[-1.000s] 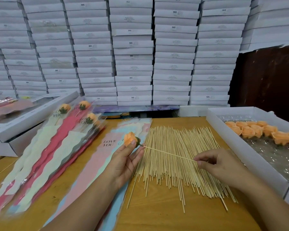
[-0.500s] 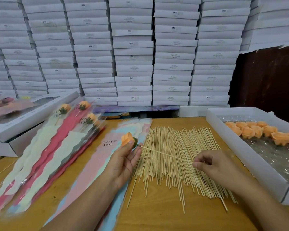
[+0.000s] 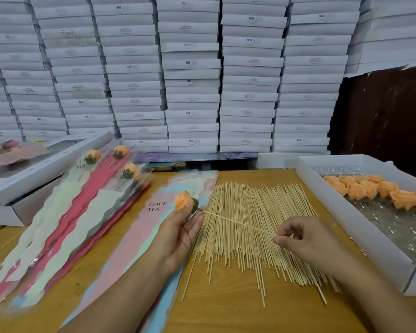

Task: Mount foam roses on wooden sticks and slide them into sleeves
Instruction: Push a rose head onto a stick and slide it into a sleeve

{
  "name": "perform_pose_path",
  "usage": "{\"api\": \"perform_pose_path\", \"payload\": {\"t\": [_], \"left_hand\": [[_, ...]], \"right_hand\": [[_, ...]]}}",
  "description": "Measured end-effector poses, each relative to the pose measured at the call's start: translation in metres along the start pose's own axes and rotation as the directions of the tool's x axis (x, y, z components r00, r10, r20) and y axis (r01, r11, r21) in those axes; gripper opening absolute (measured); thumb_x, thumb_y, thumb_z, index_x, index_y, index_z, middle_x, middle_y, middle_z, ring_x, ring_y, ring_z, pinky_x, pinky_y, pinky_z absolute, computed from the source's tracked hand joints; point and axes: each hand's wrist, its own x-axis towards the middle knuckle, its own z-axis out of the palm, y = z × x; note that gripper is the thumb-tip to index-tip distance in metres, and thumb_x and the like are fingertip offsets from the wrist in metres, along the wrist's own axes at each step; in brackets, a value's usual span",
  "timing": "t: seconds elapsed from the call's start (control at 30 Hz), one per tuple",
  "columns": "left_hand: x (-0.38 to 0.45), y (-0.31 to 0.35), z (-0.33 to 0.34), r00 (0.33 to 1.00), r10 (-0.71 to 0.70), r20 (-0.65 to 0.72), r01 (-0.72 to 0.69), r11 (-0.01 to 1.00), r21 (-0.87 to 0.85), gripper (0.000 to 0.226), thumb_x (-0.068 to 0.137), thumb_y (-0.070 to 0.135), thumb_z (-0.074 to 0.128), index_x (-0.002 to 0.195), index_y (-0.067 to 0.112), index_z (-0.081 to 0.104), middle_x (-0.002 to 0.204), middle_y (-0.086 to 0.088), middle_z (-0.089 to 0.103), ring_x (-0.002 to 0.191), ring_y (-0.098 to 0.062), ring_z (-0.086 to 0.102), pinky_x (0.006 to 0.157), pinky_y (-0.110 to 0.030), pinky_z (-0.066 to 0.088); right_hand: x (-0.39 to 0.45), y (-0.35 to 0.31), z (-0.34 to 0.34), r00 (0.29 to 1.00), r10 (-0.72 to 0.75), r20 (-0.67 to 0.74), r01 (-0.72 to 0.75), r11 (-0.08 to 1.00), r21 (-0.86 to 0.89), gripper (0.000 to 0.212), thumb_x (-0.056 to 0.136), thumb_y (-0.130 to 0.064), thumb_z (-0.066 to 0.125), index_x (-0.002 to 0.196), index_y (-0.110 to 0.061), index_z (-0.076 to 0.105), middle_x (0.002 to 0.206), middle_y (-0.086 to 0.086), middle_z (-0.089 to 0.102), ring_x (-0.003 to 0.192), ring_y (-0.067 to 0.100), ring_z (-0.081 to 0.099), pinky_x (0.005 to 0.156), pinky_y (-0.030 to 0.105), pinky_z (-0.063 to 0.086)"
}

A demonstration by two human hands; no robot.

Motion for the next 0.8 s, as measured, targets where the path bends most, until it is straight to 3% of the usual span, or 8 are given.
{"api": "perform_pose_path", "payload": {"t": [0.1,0.17,0.4,0.53,0.8], "left_hand": [[0.0003,0.0000,-0.0005,1.000,0.001,0.004,-0.001,1.000,0.006,0.023,0.091,0.005,0.062,0.113,0.000,0.063,0.101,-0.022,0.073,0.080,-0.020,0.075,0.082,-0.032,0.059],[0.0002,0.0000,-0.0004,1.000,0.001,0.013,-0.001,1.000,0.005,0.027,0.087,0.005,0.064,0.114,0.000,0.063,0.100,-0.022,0.073,0.081,-0.020,0.075,0.082,-0.031,0.059],[0.0017,-0.0012,-0.0021,1.000,0.004,0.028,-0.004,1.000,0.004,0.035,0.081,0.006,0.067,0.115,-0.001,0.063,0.099,-0.021,0.074,0.081,-0.020,0.075,0.082,-0.032,0.059],[0.0024,-0.0018,-0.0025,0.999,0.000,0.034,0.000,1.000,0.001,0.040,0.077,0.007,0.069,0.116,-0.001,0.063,0.099,-0.021,0.074,0.081,-0.020,0.075,0.078,-0.030,0.061],[0.0005,-0.0025,-0.0010,0.999,0.011,0.033,-0.011,1.000,0.001,0.048,0.077,0.010,0.071,0.122,-0.004,0.062,0.119,-0.023,0.069,0.083,-0.022,0.076,0.066,-0.027,0.063]], "right_hand": [[-0.0021,-0.0033,-0.0017,1.000,-0.027,0.016,0.027,1.000,0.017,0.021,0.083,-0.034,0.078,0.078,-0.051,0.068,0.077,-0.029,0.066,0.069,-0.005,0.060,0.057,0.016,0.041],[-0.0024,-0.0036,-0.0024,0.999,-0.039,0.018,0.039,0.999,0.017,0.022,0.084,-0.033,0.077,0.079,-0.052,0.067,0.078,-0.027,0.068,0.073,-0.003,0.062,0.060,0.019,0.043],[-0.0013,-0.0008,-0.0021,0.999,-0.038,0.022,0.038,0.999,0.014,0.025,0.091,-0.026,0.070,0.068,-0.037,0.070,0.080,-0.026,0.071,0.078,-0.005,0.065,0.068,0.024,0.048],[-0.0017,-0.0010,-0.0023,0.999,-0.046,0.022,0.047,0.997,-0.053,0.029,0.096,-0.027,0.063,0.068,-0.030,0.069,0.074,-0.006,0.072,0.071,0.018,0.067,0.067,0.039,0.055],[-0.0033,-0.0024,-0.0016,0.999,-0.031,0.043,0.034,0.996,-0.076,0.034,0.096,-0.033,0.061,0.063,-0.029,0.069,0.070,-0.005,0.070,0.057,0.013,0.059,0.056,0.026,0.046]]}}
